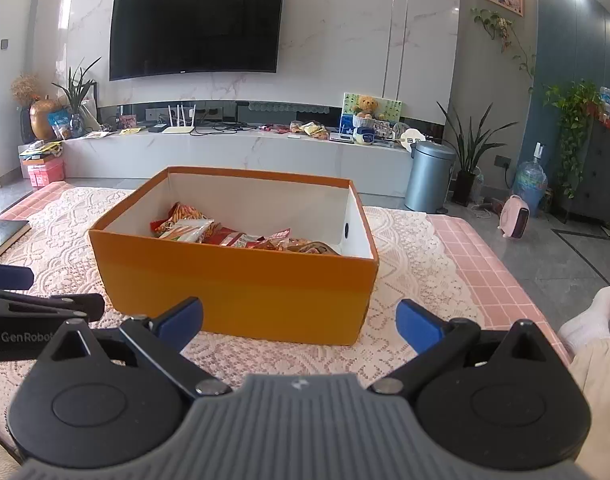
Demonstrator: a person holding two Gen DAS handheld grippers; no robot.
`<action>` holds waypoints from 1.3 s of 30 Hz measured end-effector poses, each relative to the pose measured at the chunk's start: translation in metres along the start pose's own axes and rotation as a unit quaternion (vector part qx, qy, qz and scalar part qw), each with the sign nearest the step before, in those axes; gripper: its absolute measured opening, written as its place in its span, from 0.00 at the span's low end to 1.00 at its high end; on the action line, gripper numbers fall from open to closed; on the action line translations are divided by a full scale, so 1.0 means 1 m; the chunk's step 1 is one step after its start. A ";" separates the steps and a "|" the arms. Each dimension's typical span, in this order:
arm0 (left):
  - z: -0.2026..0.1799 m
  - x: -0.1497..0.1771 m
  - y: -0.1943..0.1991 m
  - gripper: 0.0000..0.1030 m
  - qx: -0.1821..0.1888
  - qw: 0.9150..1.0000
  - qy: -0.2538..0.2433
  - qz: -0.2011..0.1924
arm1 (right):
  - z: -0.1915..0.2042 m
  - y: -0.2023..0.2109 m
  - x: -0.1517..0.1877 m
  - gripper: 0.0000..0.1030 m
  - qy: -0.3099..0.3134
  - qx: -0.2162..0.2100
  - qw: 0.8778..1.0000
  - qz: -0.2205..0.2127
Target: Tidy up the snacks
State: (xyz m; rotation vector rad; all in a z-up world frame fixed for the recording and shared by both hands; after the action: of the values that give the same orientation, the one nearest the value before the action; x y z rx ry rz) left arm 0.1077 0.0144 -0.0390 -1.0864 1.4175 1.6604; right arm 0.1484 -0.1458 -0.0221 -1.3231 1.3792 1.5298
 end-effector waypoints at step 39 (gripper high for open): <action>0.003 -0.010 0.009 0.91 0.002 1.000 0.006 -0.012 | 0.006 0.013 -0.009 0.97 0.010 0.000 1.000 -0.018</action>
State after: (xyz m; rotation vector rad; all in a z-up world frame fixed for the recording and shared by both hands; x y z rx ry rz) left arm 0.1037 0.0164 -0.0258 -1.1084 1.4109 1.6358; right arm 0.1368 -0.1416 -0.0102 -1.3592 1.3595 1.4975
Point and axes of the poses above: each gripper's, at about its wrist camera, not at the fingertips, and y roughly against the way its jaws point, z to its left, x to its underside, the point moved 1 cm from there along -y, roughly the way its jaws point, and after that the axes turned 14 degrees about -z, right-handed, at the moved point
